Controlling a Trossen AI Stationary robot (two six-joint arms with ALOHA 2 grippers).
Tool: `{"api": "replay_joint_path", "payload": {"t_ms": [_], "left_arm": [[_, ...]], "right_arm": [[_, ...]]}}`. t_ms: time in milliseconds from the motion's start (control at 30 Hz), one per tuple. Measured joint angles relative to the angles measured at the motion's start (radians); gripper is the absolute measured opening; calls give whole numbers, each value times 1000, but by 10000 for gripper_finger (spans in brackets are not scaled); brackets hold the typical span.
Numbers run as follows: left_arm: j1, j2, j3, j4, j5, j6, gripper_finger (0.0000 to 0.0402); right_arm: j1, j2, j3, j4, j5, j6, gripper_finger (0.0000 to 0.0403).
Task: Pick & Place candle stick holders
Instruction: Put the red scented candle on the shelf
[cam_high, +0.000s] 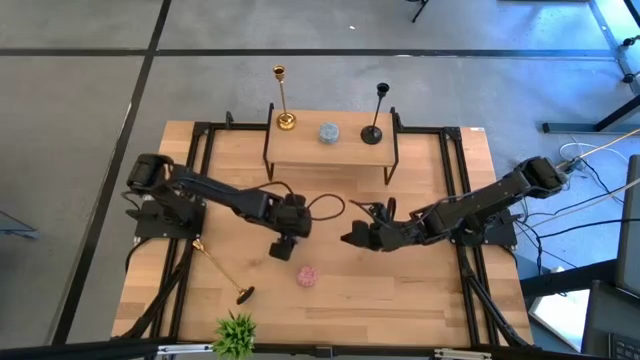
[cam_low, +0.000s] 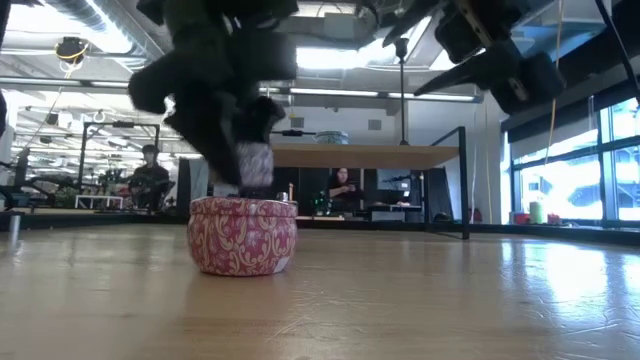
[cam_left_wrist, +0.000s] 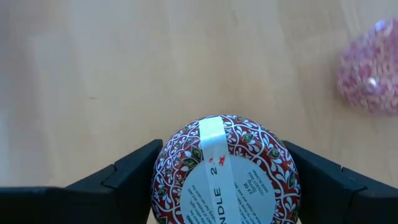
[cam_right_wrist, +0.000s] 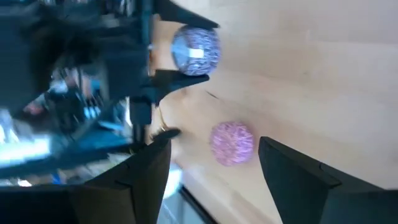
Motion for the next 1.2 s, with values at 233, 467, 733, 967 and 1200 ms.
{"api": "replay_joint_path", "payload": {"t_ms": [233, 467, 733, 967, 1200], "left_arm": [[33, -81, 76, -15, 26, -61, 291], [38, -84, 220, -34, 63, -72, 291], [38, -81, 255, -83, 51, -61, 291], [38, -80, 256, -75, 43, -61, 291], [39, -80, 256, -75, 25, -44, 291]], "right_arm": [[-62, 6, 0, 91, -2, 15, 269], [-127, 65, 0, 206, -78, -63, 278], [-159, 114, 0, 351, -52, -90, 278], [-183, 120, 1, 466, -43, -142, 278], [-185, 124, 1, 465, -69, -144, 278]]}}
